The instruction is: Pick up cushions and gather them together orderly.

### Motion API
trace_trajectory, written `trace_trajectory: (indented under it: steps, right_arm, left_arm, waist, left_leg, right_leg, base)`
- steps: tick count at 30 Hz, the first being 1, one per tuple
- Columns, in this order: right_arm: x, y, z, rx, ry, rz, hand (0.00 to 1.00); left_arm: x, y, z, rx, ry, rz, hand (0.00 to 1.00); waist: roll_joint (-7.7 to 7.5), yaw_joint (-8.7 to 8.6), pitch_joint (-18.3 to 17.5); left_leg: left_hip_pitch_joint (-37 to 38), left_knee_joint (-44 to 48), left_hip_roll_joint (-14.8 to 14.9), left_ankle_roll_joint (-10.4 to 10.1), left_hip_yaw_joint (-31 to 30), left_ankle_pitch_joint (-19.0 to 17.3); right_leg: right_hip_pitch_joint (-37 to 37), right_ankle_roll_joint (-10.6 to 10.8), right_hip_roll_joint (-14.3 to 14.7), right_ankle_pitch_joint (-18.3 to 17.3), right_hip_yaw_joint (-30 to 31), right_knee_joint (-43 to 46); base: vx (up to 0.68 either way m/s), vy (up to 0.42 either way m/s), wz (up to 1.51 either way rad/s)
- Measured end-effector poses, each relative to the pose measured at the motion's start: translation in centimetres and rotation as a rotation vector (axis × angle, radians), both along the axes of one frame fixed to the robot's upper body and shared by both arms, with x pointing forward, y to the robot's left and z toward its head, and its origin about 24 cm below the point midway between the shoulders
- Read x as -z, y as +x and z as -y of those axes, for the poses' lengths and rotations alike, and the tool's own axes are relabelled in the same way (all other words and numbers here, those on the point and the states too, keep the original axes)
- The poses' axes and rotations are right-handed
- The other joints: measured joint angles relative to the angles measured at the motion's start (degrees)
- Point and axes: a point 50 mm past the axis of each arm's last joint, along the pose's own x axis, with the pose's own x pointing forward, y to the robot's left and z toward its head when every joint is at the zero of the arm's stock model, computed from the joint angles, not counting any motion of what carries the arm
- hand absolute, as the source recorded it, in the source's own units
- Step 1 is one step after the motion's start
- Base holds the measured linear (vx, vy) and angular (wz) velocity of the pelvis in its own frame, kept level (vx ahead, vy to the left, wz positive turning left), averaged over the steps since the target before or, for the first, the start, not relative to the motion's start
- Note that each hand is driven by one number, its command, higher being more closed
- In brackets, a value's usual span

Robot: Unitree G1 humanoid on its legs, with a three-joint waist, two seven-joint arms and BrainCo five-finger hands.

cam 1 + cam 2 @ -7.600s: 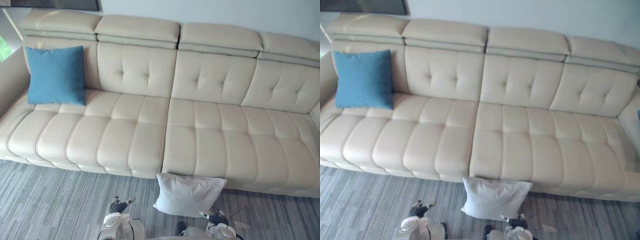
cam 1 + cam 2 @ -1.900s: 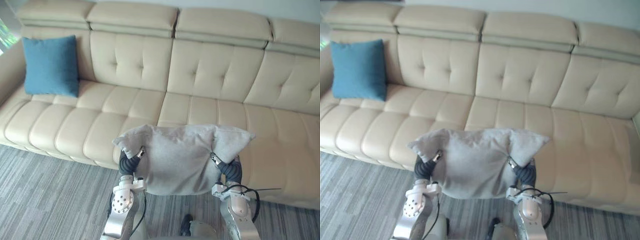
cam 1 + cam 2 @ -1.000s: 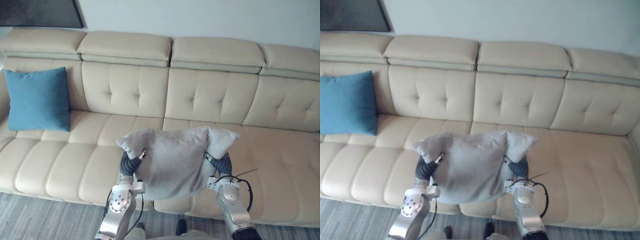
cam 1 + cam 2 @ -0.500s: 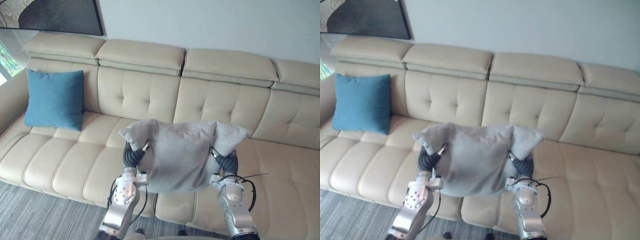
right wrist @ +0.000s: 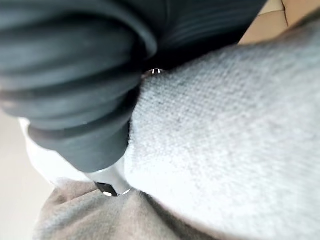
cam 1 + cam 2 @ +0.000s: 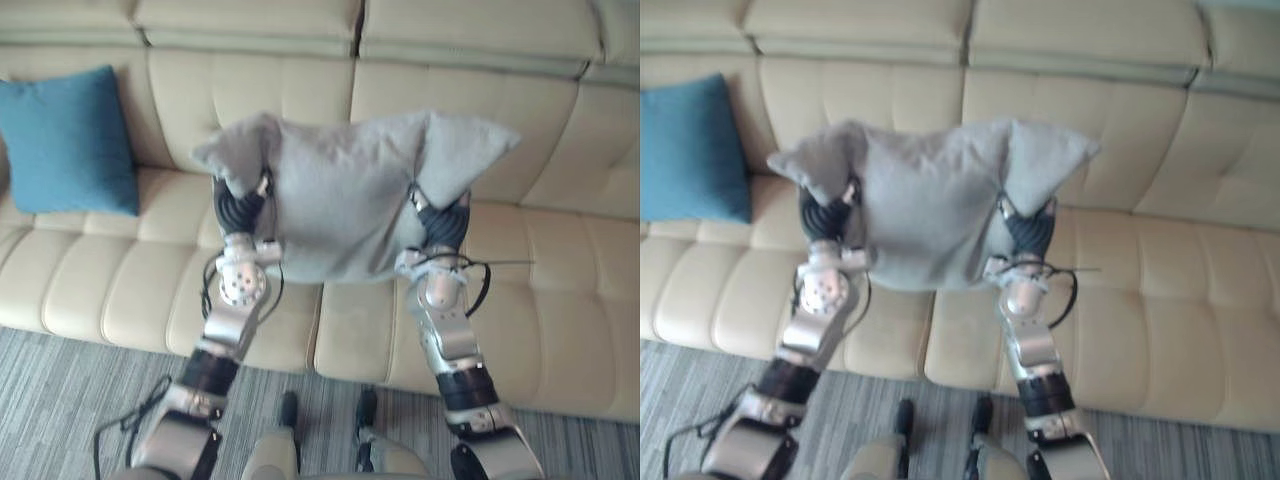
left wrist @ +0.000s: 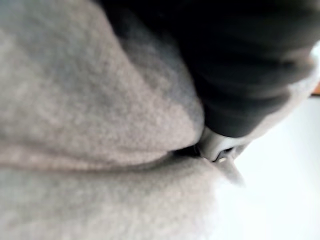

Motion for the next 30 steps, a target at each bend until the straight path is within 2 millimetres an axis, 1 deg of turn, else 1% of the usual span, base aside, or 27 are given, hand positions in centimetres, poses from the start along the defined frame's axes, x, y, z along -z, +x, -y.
trace_trajectory:
  steps: [1,3,4,6,7,9,10,11,12,13,14,15,17,19,20,21,22,24,25,27,28,30]
  right_arm:
    - [-0.4,0.2,0.1,0.007,-0.004,0.010,1.00]
    - [-1.8,1.5,0.4,0.038,-0.017,0.029,1.00]
    - [-2.1,1.7,0.3,0.041,-0.018,0.029,1.00]
    - [-3.1,2.9,0.1,0.045,-0.021,0.029,1.00]
    - [-3.4,3.1,0.0,0.046,-0.021,0.031,1.00]
    - [-4.2,3.6,0.0,0.056,-0.015,0.036,1.00]
    - [-4.3,3.7,-0.1,0.056,-0.014,0.039,1.00]
    - [-4.5,3.7,-0.1,0.059,-0.009,0.043,1.00]
    - [-4.6,3.7,-0.2,0.060,-0.006,0.046,1.00]
    - [-5.0,3.7,-0.3,0.060,0.003,0.062,1.00]
    - [-5.5,3.7,-0.3,0.064,0.015,0.079,1.00]
    - [-6.0,3.7,-0.2,0.069,0.026,0.092,0.00]
    - [-6.2,3.7,0.1,0.081,0.039,0.096,0.00]
    - [-6.5,3.7,0.1,0.083,0.044,0.107,0.00]
    - [-7.1,3.7,0.2,0.087,0.048,0.126,0.00]
    - [-7.9,3.7,0.8,0.104,0.057,0.151,0.00]
    - [-8.2,3.7,0.9,0.108,0.061,0.158,0.00]
    - [-9.8,3.7,1.8,0.120,0.072,0.200,0.00]
    - [-10.0,3.7,2.0,0.121,0.072,0.204,0.00]
    - [-10.9,4.0,3.2,0.136,0.083,0.212,0.00]
    - [-11.1,4.0,3.5,0.136,0.083,0.216,0.00]
    - [-11.8,3.9,5.3,0.151,0.086,0.234,0.00]
  left_arm:
    - [-0.5,0.3,0.1,0.000,0.004,0.011,1.00]
    - [-2.5,1.6,0.1,-0.015,0.004,0.042,1.00]
    - [-2.7,1.9,0.0,-0.020,0.006,0.040,1.00]
    - [-4.0,3.2,-0.6,-0.048,0.005,0.033,1.00]
    - [-4.3,3.4,-0.7,-0.052,0.006,0.036,1.00]
    - [-5.3,4.0,-0.9,-0.064,0.003,0.041,1.00]
    - [-5.6,4.1,-0.9,-0.066,0.002,0.044,1.00]
    - [-6.1,4.3,-0.9,-0.072,-0.002,0.051,1.00]
    - [-6.3,4.4,-0.9,-0.073,-0.003,0.053,1.00]
    - [-6.9,4.4,-0.9,-0.073,-0.010,0.071,0.00]
    - [-7.6,4.4,-0.8,-0.072,-0.016,0.089,0.00]
    - [-8.2,4.5,-0.9,-0.075,-0.024,0.103,0.00]
    - [-8.7,4.7,-1.0,-0.083,-0.041,0.105,0.00]
    - [-9.1,4.7,-1.2,-0.088,-0.055,0.115,0.00]
    - [-9.7,4.8,-1.2,-0.089,-0.060,0.126,0.00]
    - [-10.5,5.0,-1.3,-0.096,-0.070,0.136,0.00]
    - [-10.7,5.0,-1.3,-0.098,-0.074,0.138,0.00]
    - [-12.4,5.2,-1.8,-0.114,-0.085,0.161,0.00]
    - [-12.6,5.2,-1.9,-0.116,-0.085,0.164,0.00]
    - [-13.3,5.1,-3.1,-0.135,-0.088,0.179,0.00]
    - [-13.4,5.0,-3.5,-0.143,-0.092,0.183,0.00]
    - [-14.0,4.6,-5.8,-0.184,-0.135,0.199,0.00]
  waist:
    - [0.00,-0.12,0.2]
    - [-0.02,-0.50,3.2]
    - [-0.02,-0.64,3.9]
    - [-0.08,-1.11,6.8]
    - [-0.08,-1.19,7.5]
    - [-0.09,-1.43,10.3]
    - [-0.10,-1.50,11.0]
    - [-0.12,-1.54,12.4]
    - [-0.07,-1.57,12.5]
    - [-0.07,-1.80,12.6]
    - [-0.07,-1.96,12.6]
    - [-0.07,-1.97,12.6]
    - [-0.07,-1.98,12.6]
    - [-0.07,-1.96,12.6]
    - [-0.07,-1.98,12.6]
    - [-0.10,-1.96,12.8]
    - [-0.11,-1.97,12.8]
    - [-0.17,-1.99,13.9]
    - [-0.15,-1.99,13.9]
    - [-0.15,-2.10,13.9]
    - [-0.15,-2.10,13.9]
    - [-0.15,-2.09,13.9]
  left_leg:
    - [-1.0,0.2,0.0,0.0,0.0,0.1]
    - [-2.8,0.3,-0.2,0.0,0.3,0.5]
    - [-3.1,0.3,-0.3,-0.1,0.3,0.6]
    - [-4.9,0.3,-0.3,-0.2,0.2,1.1]
    - [-5.3,0.2,-0.3,-0.2,0.2,1.2]
    - [-7.1,0.1,-0.4,-0.1,0.0,1.6]
    - [-7.3,0.1,-0.5,-0.1,0.0,1.6]
    - [-7.8,0.1,-0.5,-0.1,0.0,1.6]
    - [-8.4,0.1,-0.5,0.0,0.0,1.7]
    - [-9.3,0.1,-0.5,0.0,0.0,1.7]
    - [-9.8,0.1,-0.5,0.0,-0.1,1.7]
    - [-10.0,0.1,-0.5,0.0,-0.2,1.7]
    - [-10.4,0.1,-0.4,0.0,-0.3,1.7]
    - [-11.1,0.1,-0.2,0.0,-0.4,1.7]
    - [-12.1,0.1,-0.1,0.2,-0.5,1.8]
    - [-13.0,0.1,-0.3,0.2,-0.7,2.1]
    - [-13.2,0.1,-0.3,0.2,-0.7,2.2]
    - [-13.2,0.1,-0.3,0.1,-1.3,2.5]
    - [-13.3,0.1,-0.3,0.1,-1.5,2.5]
    - [-13.3,0.1,-0.2,-0.1,-1.8,2.7]
    - [-13.2,0.0,-0.2,-0.1,-1.8,2.7]
    - [-12.8,0.0,0.0,-0.2,-2.1,2.7]
  right_leg:
    - [-0.7,0.1,0.0,0.5,0.1,-0.5]
    - [-1.8,0.2,0.2,2.4,0.6,-2.3]
    - [-1.9,0.1,0.2,2.8,0.6,-2.8]
    - [-3.4,0.5,0.4,4.1,1.1,-3.8]
    - [-3.8,0.5,0.4,4.3,1.2,-3.9]
    - [-4.7,1.1,0.4,6.3,1.7,-5.7]
    - [-4.9,1.4,0.4,6.5,1.8,-5.9]
    - [-5.4,1.4,0.4,6.9,2.3,-6.1]
    - [-5.9,1.7,0.4,7.2,2.5,-6.1]
    - [-6.9,2.0,0.3,7.5,2.7,-6.1]
    - [-7.4,2.2,0.3,7.6,2.8,-6.1]
    - [-7.7,2.4,0.3,7.7,3.1,-6.1]
    - [-7.9,2.4,0.3,7.7,3.1,-6.1]
    - [-8.6,3.0,0.4,8.2,3.1,-6.1]
    - [-9.5,3.1,0.3,8.3,3.2,-6.1]
    - [-10.2,3.1,0.2,8.3,3.2,-6.1]
    - [-10.4,3.1,0.2,8.3,3.1,-6.1]
    - [-10.3,3.0,0.2,8.4,2.9,-6.1]
    - [-10.3,3.0,0.2,8.4,2.9,-6.1]
    - [-10.1,3.0,0.3,8.4,2.7,-6.1]
    - [-10.1,3.0,0.3,8.4,2.7,-6.1]
    - [-9.5,3.0,0.4,8.4,2.5,-6.1]
  base:
    - [-0.07,-0.003,-0.16]
    - [-0.02,0.011,-0.07]
    - [-0.02,0.018,-0.07]
    - [-0.01,0.015,-0.04]
    - [0.00,0.000,0.00]
    - [0.00,0.000,0.00]
    - [0.01,0.033,-0.02]
    - [0.00,0.000,0.00]
    - [0.02,0.043,-0.04]
    - [0.03,0.040,0.00]
    - [0.04,0.042,0.00]
    - [0.03,0.023,0.01]
    - [0.03,0.011,0.03]
    - [0.00,0.000,0.00]
    - [0.02,0.000,0.06]
    - [0.02,0.001,0.08]
    - [0.01,0.001,0.10]
    - [0.01,-0.001,0.09]
    - [0.02,-0.006,0.07]
    - [0.02,-0.008,0.05]
    - [0.03,-0.008,0.03]
    - [0.03,-0.007,0.04]
